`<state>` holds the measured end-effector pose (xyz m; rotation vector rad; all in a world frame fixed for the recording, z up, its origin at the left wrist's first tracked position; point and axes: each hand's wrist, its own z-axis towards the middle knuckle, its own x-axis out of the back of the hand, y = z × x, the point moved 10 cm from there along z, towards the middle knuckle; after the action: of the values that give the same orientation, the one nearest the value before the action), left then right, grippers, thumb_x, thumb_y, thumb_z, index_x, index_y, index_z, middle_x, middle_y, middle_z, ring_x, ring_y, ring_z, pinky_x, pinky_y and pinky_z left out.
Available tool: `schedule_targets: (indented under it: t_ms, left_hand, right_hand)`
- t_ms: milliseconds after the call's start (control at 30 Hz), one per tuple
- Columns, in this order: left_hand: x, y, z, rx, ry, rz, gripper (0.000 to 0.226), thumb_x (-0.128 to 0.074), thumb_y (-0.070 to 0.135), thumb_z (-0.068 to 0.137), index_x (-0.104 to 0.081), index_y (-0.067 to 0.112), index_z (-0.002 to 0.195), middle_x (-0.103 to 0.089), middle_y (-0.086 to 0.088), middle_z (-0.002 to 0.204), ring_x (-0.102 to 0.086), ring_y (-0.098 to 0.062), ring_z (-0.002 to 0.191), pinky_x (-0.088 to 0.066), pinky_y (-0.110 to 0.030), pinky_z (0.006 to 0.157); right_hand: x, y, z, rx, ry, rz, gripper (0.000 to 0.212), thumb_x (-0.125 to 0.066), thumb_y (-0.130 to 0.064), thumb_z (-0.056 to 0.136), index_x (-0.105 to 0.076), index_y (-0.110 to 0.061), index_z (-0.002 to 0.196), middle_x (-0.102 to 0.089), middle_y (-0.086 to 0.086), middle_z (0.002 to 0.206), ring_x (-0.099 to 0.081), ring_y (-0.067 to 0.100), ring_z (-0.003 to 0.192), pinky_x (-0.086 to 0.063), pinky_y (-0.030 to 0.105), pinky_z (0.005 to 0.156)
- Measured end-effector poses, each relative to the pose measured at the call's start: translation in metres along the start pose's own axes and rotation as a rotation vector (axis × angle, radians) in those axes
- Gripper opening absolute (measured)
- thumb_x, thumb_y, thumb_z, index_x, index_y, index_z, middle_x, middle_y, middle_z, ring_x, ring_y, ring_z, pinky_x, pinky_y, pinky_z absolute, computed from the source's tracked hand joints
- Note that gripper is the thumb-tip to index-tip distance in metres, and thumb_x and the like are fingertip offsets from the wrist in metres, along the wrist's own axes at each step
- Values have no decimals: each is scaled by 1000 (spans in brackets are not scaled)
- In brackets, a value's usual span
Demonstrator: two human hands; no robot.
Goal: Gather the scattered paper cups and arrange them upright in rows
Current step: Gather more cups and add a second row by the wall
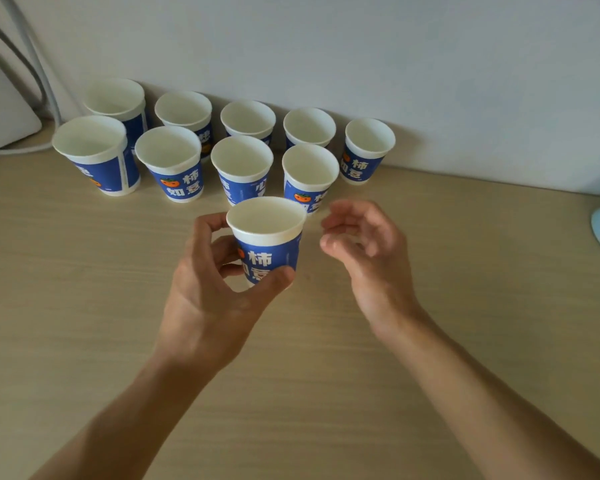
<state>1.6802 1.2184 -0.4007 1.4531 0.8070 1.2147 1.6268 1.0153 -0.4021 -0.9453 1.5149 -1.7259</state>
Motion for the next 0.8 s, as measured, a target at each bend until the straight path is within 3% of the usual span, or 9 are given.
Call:
schedule_targets:
  t_ms: [133,233,367,433,567,700,800]
  left_hand:
    - [-28,17,3,-40,-78,24,72,-90,39,62,-52,29,122,-77,14,98,-72,-7,89,-57,-28,83]
    - [-44,35,5,-124,-118,70,68,-92,31,67,-54,25,123,-75,13,104,-72,-6,95,-58,-27,83]
    - [-60,46,8,-155,-163,103,69,-90,30,68,-54,22,127,-70,14,115,-68,-4,104,-58,-31,86]
    - [-64,46,7,-152,-179,135,71,-89,34,67,-54,26,128,-68,18,116,-66,0,105,-57,-28,88]
    - [-58,30,-3,-101,-159,154,68,-92,31,68,-55,27,125,-68,18,114,-66,1,103,-57,-31,88]
    - [-48,12,-14,-42,-152,136,64,-85,44,64,-57,31,120,-70,18,112,-68,-2,102,-58,-36,87]
    - [-44,3,-17,8,-133,83,61,-77,53,61,-59,34,116,-72,17,108,-70,-3,100,-59,-39,87]
  right_hand:
    - [-12,-8,-11,-109,-261,40,67,-76,-39,62,-63,-17,125,-73,4,119,-68,20,114,-54,48,102]
    - [-4,-13,-9,-122,-271,33,67,-79,-39,61,-64,-16,122,-74,4,118,-68,22,116,-48,60,105]
    - [13,-14,-4,-94,-226,30,58,-81,-37,60,-68,-21,114,-76,1,114,-70,20,111,-49,61,102]
    - [26,-11,1,-64,-151,37,54,-82,-37,60,-68,-24,111,-76,-1,110,-71,16,106,-53,55,97]
    - [55,4,18,-26,80,10,53,-83,-33,59,-64,-27,108,-74,-8,107,-70,11,101,-57,27,78]
    - [63,20,36,-4,157,-125,53,-86,-20,67,-57,-30,111,-68,-23,101,-65,-1,94,-55,20,75]
    - [61,28,44,10,187,-167,57,-84,-20,67,-54,-29,115,-66,-24,102,-62,-6,94,-56,21,76]
